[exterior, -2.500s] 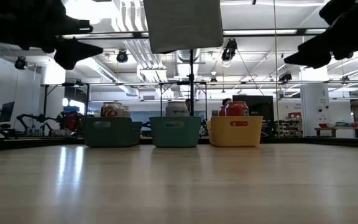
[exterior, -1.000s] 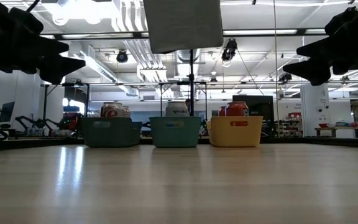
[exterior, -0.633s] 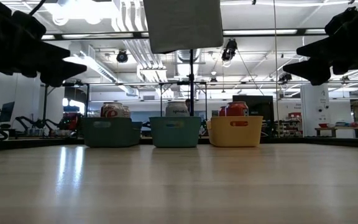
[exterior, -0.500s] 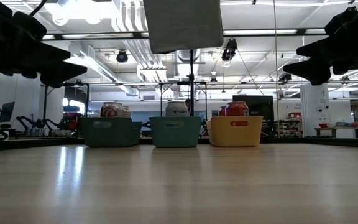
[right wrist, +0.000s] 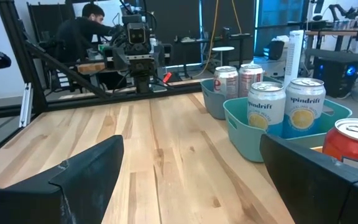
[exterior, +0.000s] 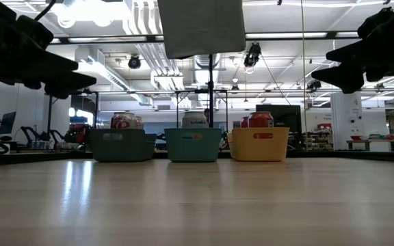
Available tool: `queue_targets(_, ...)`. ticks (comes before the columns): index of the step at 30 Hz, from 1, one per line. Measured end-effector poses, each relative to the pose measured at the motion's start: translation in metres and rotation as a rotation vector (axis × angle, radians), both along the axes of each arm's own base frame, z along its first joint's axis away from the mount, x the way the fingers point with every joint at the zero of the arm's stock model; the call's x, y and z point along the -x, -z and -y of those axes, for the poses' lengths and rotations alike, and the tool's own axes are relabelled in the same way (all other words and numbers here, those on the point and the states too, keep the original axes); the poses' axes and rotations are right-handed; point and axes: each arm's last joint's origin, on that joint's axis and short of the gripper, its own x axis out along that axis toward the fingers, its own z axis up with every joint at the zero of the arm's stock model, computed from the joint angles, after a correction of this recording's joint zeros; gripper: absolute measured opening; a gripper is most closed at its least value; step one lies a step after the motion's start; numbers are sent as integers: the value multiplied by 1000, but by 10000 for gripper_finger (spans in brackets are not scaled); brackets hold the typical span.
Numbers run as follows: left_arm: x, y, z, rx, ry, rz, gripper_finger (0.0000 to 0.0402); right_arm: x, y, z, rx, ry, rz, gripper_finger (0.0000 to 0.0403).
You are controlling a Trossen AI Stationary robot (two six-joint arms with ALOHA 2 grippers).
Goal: Sort soda cans
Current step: Return to Home Position
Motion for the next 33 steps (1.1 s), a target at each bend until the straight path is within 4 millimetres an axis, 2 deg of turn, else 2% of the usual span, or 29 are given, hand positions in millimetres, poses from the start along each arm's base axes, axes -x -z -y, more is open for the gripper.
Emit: queue_targets(33, -3, 5, 0, -2, 0, -60, 316, 0, 0, 0, -1, -2, 2, 373)
